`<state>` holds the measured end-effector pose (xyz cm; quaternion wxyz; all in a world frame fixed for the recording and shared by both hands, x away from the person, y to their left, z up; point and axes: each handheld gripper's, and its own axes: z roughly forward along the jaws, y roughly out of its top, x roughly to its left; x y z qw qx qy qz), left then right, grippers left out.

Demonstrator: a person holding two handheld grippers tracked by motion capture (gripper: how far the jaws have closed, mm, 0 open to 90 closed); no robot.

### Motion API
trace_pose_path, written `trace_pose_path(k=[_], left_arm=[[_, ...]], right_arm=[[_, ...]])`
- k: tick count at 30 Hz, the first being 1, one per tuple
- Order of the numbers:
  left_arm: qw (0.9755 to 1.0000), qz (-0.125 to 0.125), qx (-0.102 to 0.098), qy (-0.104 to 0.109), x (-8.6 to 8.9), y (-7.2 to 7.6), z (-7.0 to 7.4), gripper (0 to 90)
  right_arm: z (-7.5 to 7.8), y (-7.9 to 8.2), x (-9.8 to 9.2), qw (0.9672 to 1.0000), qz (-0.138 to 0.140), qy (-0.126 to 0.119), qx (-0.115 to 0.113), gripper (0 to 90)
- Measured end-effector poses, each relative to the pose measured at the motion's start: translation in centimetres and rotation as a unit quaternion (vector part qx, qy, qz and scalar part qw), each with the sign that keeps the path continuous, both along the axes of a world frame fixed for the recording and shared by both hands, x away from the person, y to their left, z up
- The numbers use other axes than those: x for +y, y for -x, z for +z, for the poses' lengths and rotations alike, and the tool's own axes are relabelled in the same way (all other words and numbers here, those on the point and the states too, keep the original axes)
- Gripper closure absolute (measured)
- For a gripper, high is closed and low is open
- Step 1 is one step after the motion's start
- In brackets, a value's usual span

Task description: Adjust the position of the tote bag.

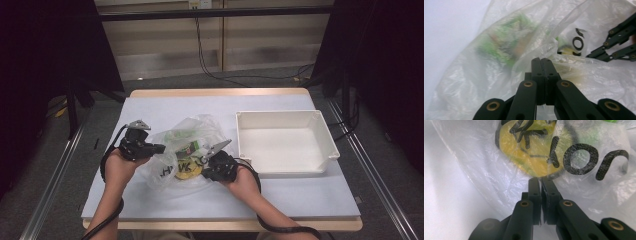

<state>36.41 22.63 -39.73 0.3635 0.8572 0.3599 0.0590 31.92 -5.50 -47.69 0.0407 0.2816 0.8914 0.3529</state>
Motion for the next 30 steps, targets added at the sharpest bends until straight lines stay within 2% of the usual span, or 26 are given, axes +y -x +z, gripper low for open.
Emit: trace_pose_path(k=[4, 8, 13, 16, 19, 22, 23, 25, 27, 28, 30], left_arm=[[1.0000, -0.001, -0.007, -0.005, 0.5, -0.5, -0.2, 90.0], [0.9999, -0.007, 0.000, -0.008, 0.9, -1.0, -0.6, 90.0], [0.9999, 0.003, -0.008, -0.009, 1.7, -1.7, -1.1, 90.0], [0.9999, 0.010, -0.002, -0.004, 2.1, -2.3, -1.5, 90.0], [0.9997, 0.010, -0.002, -0.021, 2.2, -2.8, -2.0, 90.0], [0.9998, 0.013, -0.009, -0.007, 2.5, -3.3, -2.5, 90.0], [0.9998, 0.012, -0.003, -0.012, 2.7, -3.5, -2.6, 90.0], [0.9996, 0.027, -0.009, -0.007, 2.9, -3.8, -3.3, 90.0], [0.9996, 0.027, -0.004, -0.010, 3.1, -3.9, -3.4, 90.0], [0.9992, 0.036, -0.012, -0.009, 3.3, -4.0, -3.8, 90.0], [0.9990, 0.041, -0.015, -0.012, 3.6, -4.1, -4.1, 90.0]], right_arm=[[0.0, 0.0, -0.1, 1.0000, 0.001, -0.001, 0.002, 86.3], [0.0, 0.0, 0.0, 1.0000, 0.001, -0.001, 0.001, 86.2], [-0.1, 0.0, 0.0, 0.9999, -0.004, -0.007, 0.008, 86.3], [0.0, 0.0, -0.1, 0.9999, -0.003, -0.007, 0.009, 86.4], [-0.1, -0.1, -0.1, 0.9999, 0.001, -0.007, 0.008, 86.9], [-0.1, -0.1, -0.1, 0.9999, 0.000, -0.007, 0.008, 87.1], [0.0, -0.1, -0.1, 0.9999, -0.002, -0.006, 0.009, 87.1], [0.0, 0.0, -0.1, 0.9999, -0.001, -0.005, 0.009, 87.0], [-0.1, -0.1, -0.1, 0.9999, 0.000, -0.007, 0.007, 87.0], [-0.1, -0.1, -0.1, 1.0000, 0.000, -0.007, 0.008, 87.0], [-0.1, -0.1, -0.1, 0.9999, 0.000, -0.007, 0.008, 87.0]])
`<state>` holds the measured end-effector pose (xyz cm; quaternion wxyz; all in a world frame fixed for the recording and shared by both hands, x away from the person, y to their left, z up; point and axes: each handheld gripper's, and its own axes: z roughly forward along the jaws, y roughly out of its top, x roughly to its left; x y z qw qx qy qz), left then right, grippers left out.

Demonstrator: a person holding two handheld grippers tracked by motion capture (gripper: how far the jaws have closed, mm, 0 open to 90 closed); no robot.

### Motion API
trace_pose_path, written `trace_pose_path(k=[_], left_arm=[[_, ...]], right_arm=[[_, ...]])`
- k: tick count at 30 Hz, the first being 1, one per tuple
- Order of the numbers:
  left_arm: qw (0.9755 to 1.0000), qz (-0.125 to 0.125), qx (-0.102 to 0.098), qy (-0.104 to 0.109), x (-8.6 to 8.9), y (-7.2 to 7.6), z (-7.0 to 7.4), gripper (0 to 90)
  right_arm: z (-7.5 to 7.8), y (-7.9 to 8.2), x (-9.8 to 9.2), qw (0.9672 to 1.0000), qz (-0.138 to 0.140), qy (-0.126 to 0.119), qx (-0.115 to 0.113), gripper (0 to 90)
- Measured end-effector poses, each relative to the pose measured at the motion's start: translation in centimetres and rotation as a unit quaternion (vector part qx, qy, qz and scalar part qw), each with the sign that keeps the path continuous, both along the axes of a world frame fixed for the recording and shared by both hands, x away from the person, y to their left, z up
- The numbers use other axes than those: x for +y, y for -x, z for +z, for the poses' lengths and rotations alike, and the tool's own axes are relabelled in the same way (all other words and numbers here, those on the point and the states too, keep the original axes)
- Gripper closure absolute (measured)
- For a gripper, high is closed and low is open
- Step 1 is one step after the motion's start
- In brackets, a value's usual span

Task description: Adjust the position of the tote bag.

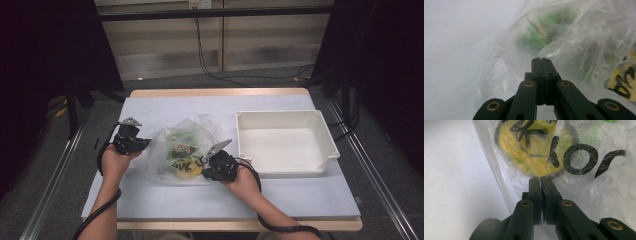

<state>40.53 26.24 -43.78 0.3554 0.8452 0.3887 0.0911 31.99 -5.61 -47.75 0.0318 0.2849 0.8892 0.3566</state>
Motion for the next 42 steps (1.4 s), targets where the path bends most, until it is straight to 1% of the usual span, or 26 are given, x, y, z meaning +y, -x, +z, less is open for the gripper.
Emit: trace_pose_path(k=[4, 6, 7, 9, 10, 11, 12, 13, 14, 15, 16, 17, 18, 19, 20, 27, 28, 29, 31, 32, 34, 37, 39, 40, 41, 42], left_arm=[[0.9999, 0.010, 0.006, 0.005, 0.6, -0.3, -0.3, 90.0], [0.9999, 0.010, 0.004, -0.001, 0.9, -0.5, -0.4, 90.0], [0.9999, 0.016, 0.006, 0.001, 1.0, -0.7, -0.6, 90.0], [0.9998, 0.018, 0.009, 0.006, 1.2, -0.9, -0.8, 90.0], [0.9997, 0.017, 0.016, 0.009, 1.3, -1.0, -0.9, 90.0], [0.9997, 0.019, 0.014, 0.004, 1.3, -1.1, -0.9, 90.0], [0.9996, 0.023, 0.013, 0.006, 1.3, -1.2, -1.0, 90.0], [0.9996, 0.017, 0.022, 0.009, 1.5, -1.3, -1.0, 90.0], [0.9996, 0.020, 0.019, 0.009, 1.5, -1.3, -1.1, 90.0], [0.9997, 0.019, 0.017, 0.002, 1.7, -1.5, -1.2, 90.0], [0.9996, 0.022, 0.020, 0.003, 1.7, -1.6, -1.2, 90.0], [0.9995, 0.026, 0.019, 0.003, 1.8, -1.6, -1.2, 90.0], [0.9995, 0.024, 0.022, 0.001, 2.0, -1.8, -1.1, 90.0], [0.9994, 0.029, 0.020, 0.002, 2.0, -1.9, -1.1, 90.0], [0.9993, 0.029, 0.025, -0.001, 2.1, -2.1, -1.2, 90.0], [0.9991, 0.031, 0.027, -0.013, 2.3, -3.0, -1.6, 90.0], [0.9990, 0.034, 0.029, -0.008, 2.3, -3.1, -1.7, 90.0], [0.9988, 0.038, 0.031, -0.006, 2.4, -3.2, -1.7, 90.0], [0.9987, 0.037, 0.036, -0.003, 2.6, -3.5, -1.9, 90.0], [0.9986, 0.040, 0.033, -0.003, 2.6, -3.5, -2.0, 90.0], [0.9987, 0.035, 0.037, -0.002, 2.6, -3.6, -2.1, 90.0], [0.9985, 0.039, 0.038, -0.004, 2.6, -3.6, -2.2, 90.0], [0.9983, 0.040, 0.042, -0.011, 2.6, -3.7, -2.3, 90.0], [0.9982, 0.042, 0.043, -0.009, 2.5, -3.7, -2.3, 90.0], [0.9981, 0.045, 0.041, -0.012, 2.6, -3.7, -2.2, 90.0], [0.9982, 0.041, 0.043, -0.014, 2.6, -3.7, -2.2, 90.0]], right_arm=[[0.0, 0.1, 0.0, 1.0000, -0.003, 0.002, 0.000, 87.0], [0.0, 0.1, 0.1, 1.0000, -0.002, 0.002, -0.001, 87.0], [0.0, 0.1, 0.1, 1.0000, -0.002, 0.001, -0.001, 87.1], [0.0, 0.1, 0.0, 1.0000, -0.004, 0.001, 0.001, 87.2], [0.0, 0.1, 0.0, 1.0000, -0.003, 0.001, -0.001, 87.2], [0.0, 0.1, 0.0, 1.0000, -0.001, 0.000, -0.001, 87.2], [0.0, 0.0, -0.1, 1.0000, -0.001, 0.000, -0.001, 87.2], [0.0, 0.0, -0.1, 1.0000, -0.001, 0.000, 0.000, 87.3], [0.0, 0.1, -0.1, 1.0000, -0.003, 0.000, 0.002, 87.4], [0.0, 0.1, -0.1, 1.0000, -0.003, 0.001, 0.002, 87.4], [0.0, 0.1, -0.2, 1.0000, -0.001, 0.002, 0.000, 87.4], [0.0, 0.1, -0.2, 1.0000, -0.002, 0.002, 0.001, 87.4], [0.0, 0.1, -0.2, 1.0000, -0.001, 0.003, 0.000, 87.6], [0.0, 0.1, -0.3, 1.0000, 0.000, -0.001, 0.003, 87.8], [0.0, 0.1, -0.4, 1.0000, 0.000, -0.001, 0.004, 87.9], [-0.1, 0.1, -0.4, 1.0000, -0.003, -0.004, 0.003, 89.2], [0.0, 0.1, -0.5, 0.9999, -0.005, -0.001, 0.009, 89.9], [0.0, 0.1, -0.5, 1.0000, -0.003, 0.000, 0.008, 90.0], [0.0, 0.1, -0.5, 1.0000, -0.002, -0.001, 0.005, 90.0], [-0.1, 0.1, -0.5, 1.0000, -0.005, -0.001, 0.005, 90.0], [0.0, 0.2, -0.5, 1.0000, -0.003, 0.001, 0.005, 90.0], [0.0, 0.1, -0.6, 1.0000, -0.003, -0.001, 0.006, 90.0], [0.0, 0.1, -0.5, 1.0000, -0.007, 0.000, 0.005, 90.0], [0.0, 0.1, -0.5, 1.0000, -0.007, 0.000, 0.005, 90.0], [0.0, 0.2, -0.4, 0.9999, -0.011, 0.002, 0.010, 90.0], [0.1, 0.2, -0.4, 0.9999, -0.008, 0.006, 0.005, 90.0]])
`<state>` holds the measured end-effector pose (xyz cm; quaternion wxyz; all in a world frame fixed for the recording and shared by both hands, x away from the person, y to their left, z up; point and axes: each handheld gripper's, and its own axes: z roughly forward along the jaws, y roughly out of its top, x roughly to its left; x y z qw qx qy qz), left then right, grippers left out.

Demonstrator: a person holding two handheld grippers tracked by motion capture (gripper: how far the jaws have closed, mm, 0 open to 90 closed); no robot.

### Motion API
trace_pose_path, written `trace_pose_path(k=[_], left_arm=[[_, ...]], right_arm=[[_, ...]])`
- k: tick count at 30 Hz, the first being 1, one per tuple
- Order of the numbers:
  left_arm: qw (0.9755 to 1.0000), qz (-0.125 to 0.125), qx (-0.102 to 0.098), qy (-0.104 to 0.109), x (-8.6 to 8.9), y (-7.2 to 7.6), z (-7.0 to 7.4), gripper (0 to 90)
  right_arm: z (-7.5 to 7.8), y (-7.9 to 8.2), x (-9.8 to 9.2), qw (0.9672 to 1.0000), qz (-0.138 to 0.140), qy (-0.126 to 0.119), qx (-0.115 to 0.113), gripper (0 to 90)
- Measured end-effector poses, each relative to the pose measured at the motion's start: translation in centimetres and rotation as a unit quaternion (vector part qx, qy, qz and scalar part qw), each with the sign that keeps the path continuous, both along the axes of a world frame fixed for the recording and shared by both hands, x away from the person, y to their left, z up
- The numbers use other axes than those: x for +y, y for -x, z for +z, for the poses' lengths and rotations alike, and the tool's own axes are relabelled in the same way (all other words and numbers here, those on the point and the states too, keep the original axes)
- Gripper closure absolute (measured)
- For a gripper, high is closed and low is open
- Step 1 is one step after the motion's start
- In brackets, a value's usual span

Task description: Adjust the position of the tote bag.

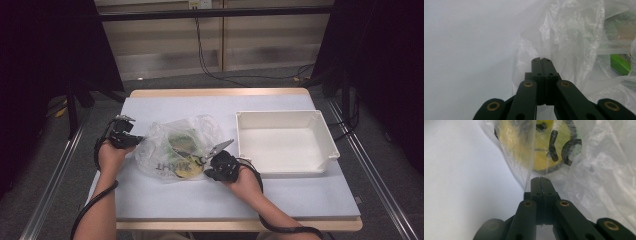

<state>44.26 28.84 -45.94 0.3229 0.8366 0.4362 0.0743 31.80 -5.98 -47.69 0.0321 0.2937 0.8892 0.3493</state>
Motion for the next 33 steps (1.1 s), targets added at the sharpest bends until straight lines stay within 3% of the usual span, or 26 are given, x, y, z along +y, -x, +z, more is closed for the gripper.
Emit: trace_pose_path(k=[3, 6, 8, 14, 20, 21, 23, 33], left_arm=[[0.9998, 0.007, -0.001, 0.017, -0.1, 0.2, 0.2, 89.6], [0.9998, 0.008, -0.003, 0.019, -0.2, 0.6, 0.4, 86.9], [0.9999, 0.003, -0.004, 0.015, -0.1, 0.9, 0.6, 80.1], [0.9994, 0.010, -0.008, 0.032, 0.1, 1.8, 1.1, 60.2], [0.9994, 0.001, -0.003, 0.034, -0.2, 2.6, 1.6, 52.6], [0.9995, 0.004, -0.010, 0.031, -0.3, 2.7, 1.5, 52.6], [0.9989, 0.006, -0.010, 0.046, -0.2, 3.1, 1.6, 52.2], [0.9991, -0.001, -0.009, 0.041, 0.3, 4.2, 3.0, 46.3]], right_arm=[[0.0, 0.0, 0.0, 1.0000, 0.000, -0.001, 0.001, 90.0], [0.0, -0.1, 0.0, 1.0000, 0.000, 0.000, 0.004, 89.9], [0.1, -0.1, 0.0, 1.0000, 0.001, 0.000, 0.005, 89.8], [0.2, -0.1, 0.1, 0.9999, 0.001, 0.004, 0.010, 86.6], [0.2, 0.0, 0.3, 0.9999, -0.002, 0.006, 0.010, 87.1], [0.2, 0.0, 0.3, 0.9999, -0.002, 0.006, 0.010, 87.1], [0.2, 0.0, 0.3, 0.9999, -0.001, 0.007, 0.009, 87.1], [0.4, -0.1, 0.6, 0.9998, -0.002, 0.019, 0.006, 87.3]])
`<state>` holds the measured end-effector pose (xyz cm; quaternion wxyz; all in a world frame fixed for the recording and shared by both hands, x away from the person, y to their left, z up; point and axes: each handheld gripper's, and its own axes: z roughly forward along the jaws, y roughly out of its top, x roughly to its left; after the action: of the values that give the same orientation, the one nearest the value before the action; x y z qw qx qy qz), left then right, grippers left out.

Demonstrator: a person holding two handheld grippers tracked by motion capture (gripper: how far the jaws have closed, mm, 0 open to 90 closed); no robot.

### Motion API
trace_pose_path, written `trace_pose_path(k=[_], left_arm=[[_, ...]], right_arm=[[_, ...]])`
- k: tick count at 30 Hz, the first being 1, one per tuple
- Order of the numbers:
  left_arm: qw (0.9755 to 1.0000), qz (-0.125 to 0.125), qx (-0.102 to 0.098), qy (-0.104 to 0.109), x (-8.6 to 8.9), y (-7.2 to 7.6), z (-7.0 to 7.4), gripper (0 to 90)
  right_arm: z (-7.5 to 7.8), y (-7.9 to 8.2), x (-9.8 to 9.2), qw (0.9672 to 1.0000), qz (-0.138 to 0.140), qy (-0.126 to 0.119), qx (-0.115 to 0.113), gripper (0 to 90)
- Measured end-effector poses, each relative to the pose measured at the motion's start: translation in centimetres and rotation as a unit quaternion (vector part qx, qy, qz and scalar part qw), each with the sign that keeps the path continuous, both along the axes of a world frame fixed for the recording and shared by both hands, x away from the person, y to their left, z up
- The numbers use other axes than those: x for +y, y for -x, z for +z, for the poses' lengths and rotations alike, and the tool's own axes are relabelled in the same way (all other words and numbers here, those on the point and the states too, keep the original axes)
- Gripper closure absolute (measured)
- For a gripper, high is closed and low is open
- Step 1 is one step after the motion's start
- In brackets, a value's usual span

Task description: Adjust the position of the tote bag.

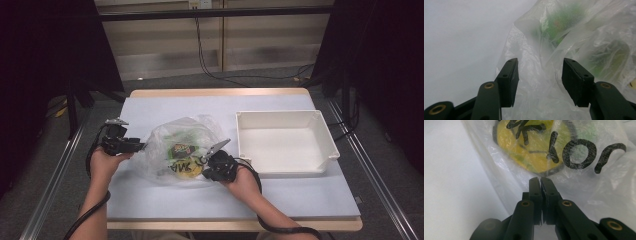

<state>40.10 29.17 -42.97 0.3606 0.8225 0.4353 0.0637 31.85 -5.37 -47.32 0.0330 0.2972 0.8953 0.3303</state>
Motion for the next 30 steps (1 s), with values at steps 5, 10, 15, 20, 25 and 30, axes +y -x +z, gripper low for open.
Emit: trace_pose_path(k=[5, 10, 15, 20, 25, 30], left_arm=[[1.0000, -0.007, 0.000, 0.000, -0.3, 0.7, 0.4, 45.7], [0.9999, -0.011, -0.005, 0.006, -0.1, 1.1, 0.8, 45.4], [0.9998, -0.012, -0.014, 0.002, 0.0, 1.2, 1.8, 44.1], [0.9996, -0.024, -0.014, -0.001, -0.6, 1.2, 2.6, 43.4], [0.9994, -0.028, -0.021, 0.008, -1.4, 1.2, 3.2, 43.5], [0.9989, -0.042, -0.019, 0.006, -2.5, 1.3, 3.5, 43.3]], right_arm=[[-0.1, -0.1, 0.2, 1.0000, -0.007, -0.006, 0.000, 87.2], [0.0, -0.1, 0.2, 1.0000, -0.008, -0.005, 0.004, 87.3], [-0.1, -0.2, 0.2, 1.0000, -0.005, -0.005, -0.002, 87.4], [-0.1, -0.2, 0.2, 1.0000, -0.003, -0.004, -0.002, 87.6], [-0.1, -0.2, 0.3, 1.0000, -0.006, -0.003, -0.002, 87.6], [0.0, -0.2, 0.3, 1.0000, -0.004, 0.000, -0.001, 87.6]])
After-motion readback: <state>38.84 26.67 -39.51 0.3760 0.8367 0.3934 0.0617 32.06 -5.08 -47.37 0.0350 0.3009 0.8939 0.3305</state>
